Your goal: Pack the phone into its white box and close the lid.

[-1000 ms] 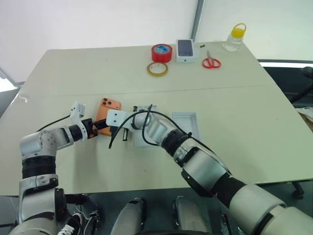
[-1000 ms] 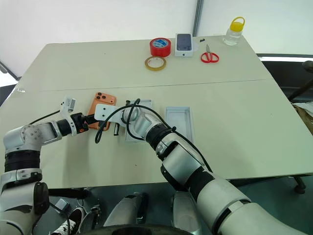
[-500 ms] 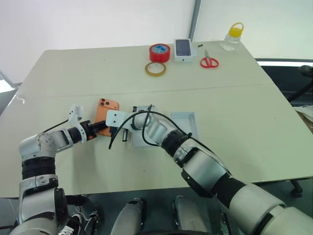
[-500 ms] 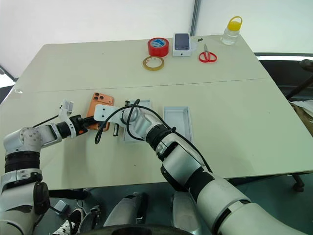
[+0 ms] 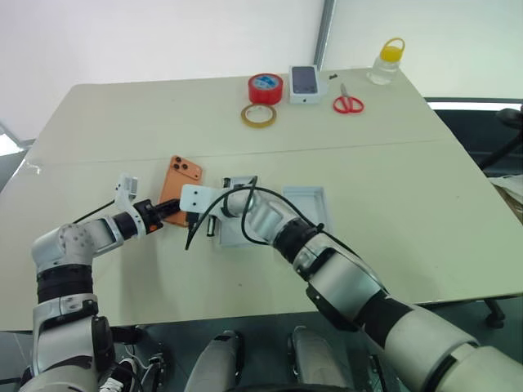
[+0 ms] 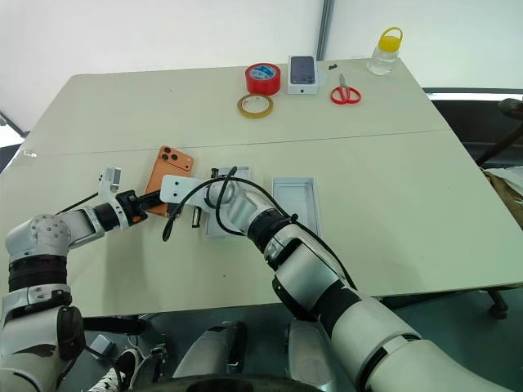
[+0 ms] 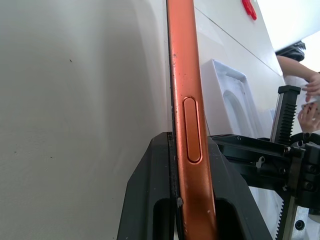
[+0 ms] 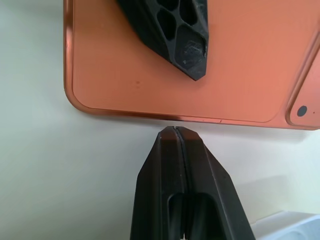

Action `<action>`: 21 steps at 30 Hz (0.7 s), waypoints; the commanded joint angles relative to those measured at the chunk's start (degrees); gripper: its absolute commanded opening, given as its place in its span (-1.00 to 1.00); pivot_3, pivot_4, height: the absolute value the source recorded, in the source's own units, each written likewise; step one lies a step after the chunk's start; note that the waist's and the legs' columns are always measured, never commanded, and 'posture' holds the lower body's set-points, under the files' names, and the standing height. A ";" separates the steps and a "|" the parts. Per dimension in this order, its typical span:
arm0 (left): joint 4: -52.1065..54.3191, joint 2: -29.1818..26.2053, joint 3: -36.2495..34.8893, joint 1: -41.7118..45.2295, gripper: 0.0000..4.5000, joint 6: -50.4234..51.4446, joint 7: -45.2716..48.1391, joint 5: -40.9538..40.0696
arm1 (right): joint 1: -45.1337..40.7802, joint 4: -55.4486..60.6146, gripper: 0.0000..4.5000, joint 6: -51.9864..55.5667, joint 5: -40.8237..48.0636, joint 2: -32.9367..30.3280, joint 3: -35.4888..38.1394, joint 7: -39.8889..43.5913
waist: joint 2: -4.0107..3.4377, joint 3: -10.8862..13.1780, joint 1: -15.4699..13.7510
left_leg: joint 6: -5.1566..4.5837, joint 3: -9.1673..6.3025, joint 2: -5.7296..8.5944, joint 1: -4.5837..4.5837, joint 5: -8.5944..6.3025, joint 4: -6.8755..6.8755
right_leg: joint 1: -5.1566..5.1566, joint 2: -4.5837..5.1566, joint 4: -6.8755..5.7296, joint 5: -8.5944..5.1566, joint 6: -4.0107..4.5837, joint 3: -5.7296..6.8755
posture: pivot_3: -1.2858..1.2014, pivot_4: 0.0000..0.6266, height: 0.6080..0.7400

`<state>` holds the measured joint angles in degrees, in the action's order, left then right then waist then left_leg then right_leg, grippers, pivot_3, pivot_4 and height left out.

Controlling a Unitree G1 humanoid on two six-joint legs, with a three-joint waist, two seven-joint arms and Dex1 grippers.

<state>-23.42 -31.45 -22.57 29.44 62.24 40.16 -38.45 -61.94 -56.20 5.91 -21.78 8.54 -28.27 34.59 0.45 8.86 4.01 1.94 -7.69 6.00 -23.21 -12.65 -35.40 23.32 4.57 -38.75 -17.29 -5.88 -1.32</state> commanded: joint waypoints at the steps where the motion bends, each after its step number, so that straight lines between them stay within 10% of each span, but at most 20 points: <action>1: -0.27 0.86 -4.89 -1.10 -1.00 2.56 -2.72 -3.19 | 0.98 7.41 -1.00 -1.31 4.31 -1.34 4.38 1.37 | 0.00 0.00 0.03 | 0.00 0.00 0.00 -0.01 0.00 0.00 | 0.00 0.00 0.00 0.00 0.00 0.00 | 0.03 -0.52 1.00; 12: 11.03 8.25 -17.07 -9.42 -1.00 3.06 -9.14 -14.98 | 13.00 32.75 -1.00 6.62 21.25 -7.61 12.83 15.63 | 0.08 0.04 -0.05 | -0.14 0.04 -0.06 -0.22 -0.08 -0.04 | 0.04 0.00 -0.14 0.00 0.00 -0.01 | 0.03 -0.52 1.00; 17: 15.15 10.51 -21.74 -11.77 -1.00 5.51 -13.24 -23.02 | 21.49 45.83 -0.18 3.24 20.18 -18.80 6.91 24.71 | 0.13 0.06 -0.45 | -0.22 0.04 -0.04 -0.23 -0.13 -0.10 | -0.04 0.03 0.01 0.00 0.00 0.01 | 0.03 -0.52 1.00; 21: 16.93 11.10 -23.55 -12.20 -1.00 6.23 -16.66 -27.72 | 25.61 51.49 -0.18 -0.43 22.14 -24.67 6.23 29.42 | 0.18 0.10 -0.06 | -0.21 0.05 -0.10 -0.24 -0.13 -0.07 | -0.02 -0.02 0.01 0.00 0.00 0.01 | 0.03 -0.52 1.00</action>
<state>-9.73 -20.03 -44.17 16.57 68.44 24.08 -62.27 -36.03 -8.75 8.58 -0.83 -15.47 -21.88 62.43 0.63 8.95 3.95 1.73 -7.63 5.87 -23.44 -12.78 -35.48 23.29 4.54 -38.75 -17.30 -5.88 -1.31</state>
